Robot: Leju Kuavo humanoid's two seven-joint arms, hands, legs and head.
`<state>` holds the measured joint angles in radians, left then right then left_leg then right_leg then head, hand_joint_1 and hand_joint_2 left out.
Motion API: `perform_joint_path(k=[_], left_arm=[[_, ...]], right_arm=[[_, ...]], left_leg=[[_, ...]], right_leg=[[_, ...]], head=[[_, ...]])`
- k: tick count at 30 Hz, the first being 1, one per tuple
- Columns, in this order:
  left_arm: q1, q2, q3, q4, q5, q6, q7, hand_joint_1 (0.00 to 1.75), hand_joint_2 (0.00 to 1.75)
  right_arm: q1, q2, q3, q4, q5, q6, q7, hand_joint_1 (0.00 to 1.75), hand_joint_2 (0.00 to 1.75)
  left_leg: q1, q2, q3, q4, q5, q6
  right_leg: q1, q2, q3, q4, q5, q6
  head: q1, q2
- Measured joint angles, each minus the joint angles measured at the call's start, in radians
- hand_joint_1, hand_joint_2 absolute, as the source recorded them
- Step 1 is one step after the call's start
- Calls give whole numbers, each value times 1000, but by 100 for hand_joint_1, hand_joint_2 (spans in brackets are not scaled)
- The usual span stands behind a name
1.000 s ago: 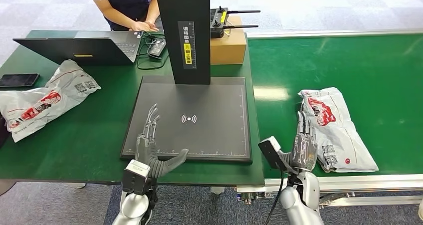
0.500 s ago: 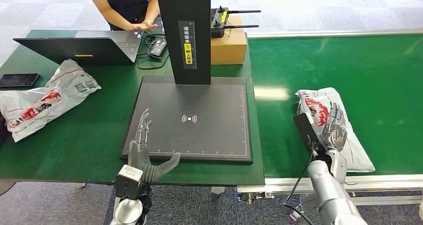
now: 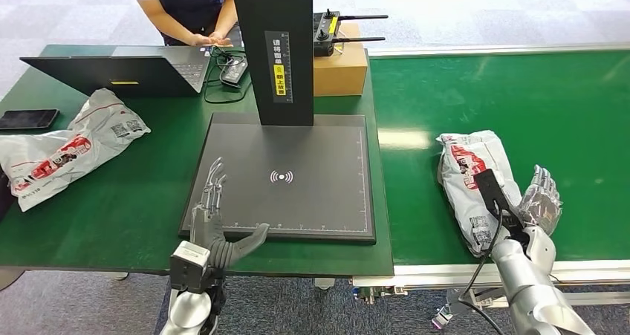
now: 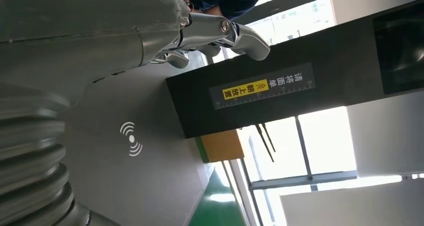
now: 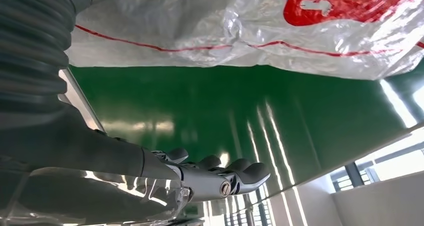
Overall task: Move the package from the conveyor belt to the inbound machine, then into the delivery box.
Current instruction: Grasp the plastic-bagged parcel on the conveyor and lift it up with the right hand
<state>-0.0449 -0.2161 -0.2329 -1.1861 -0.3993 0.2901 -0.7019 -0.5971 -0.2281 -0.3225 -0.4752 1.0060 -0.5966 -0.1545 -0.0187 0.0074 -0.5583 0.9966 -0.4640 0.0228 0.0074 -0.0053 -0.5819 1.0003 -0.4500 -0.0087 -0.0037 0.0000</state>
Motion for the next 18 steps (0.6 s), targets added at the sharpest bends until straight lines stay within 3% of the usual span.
perform_joint_path(k=[7,18], left_arm=[[-25,0,-10,14,11,-12,0,0,175],[-70,0,-37,51,21,-35,0,0,175]], right_arm=[[21,7,-9,60,20,9,12,0,175],[52,66,-9,88,73,41,49,0,175]], left_leg=[[0,0,0,0,0,0],[1,0,4,0,0,0]], right_leg=[[0,0,0,0,0,0],[1,0,4,0,0,0]], head=[[0,0],[0,0]])
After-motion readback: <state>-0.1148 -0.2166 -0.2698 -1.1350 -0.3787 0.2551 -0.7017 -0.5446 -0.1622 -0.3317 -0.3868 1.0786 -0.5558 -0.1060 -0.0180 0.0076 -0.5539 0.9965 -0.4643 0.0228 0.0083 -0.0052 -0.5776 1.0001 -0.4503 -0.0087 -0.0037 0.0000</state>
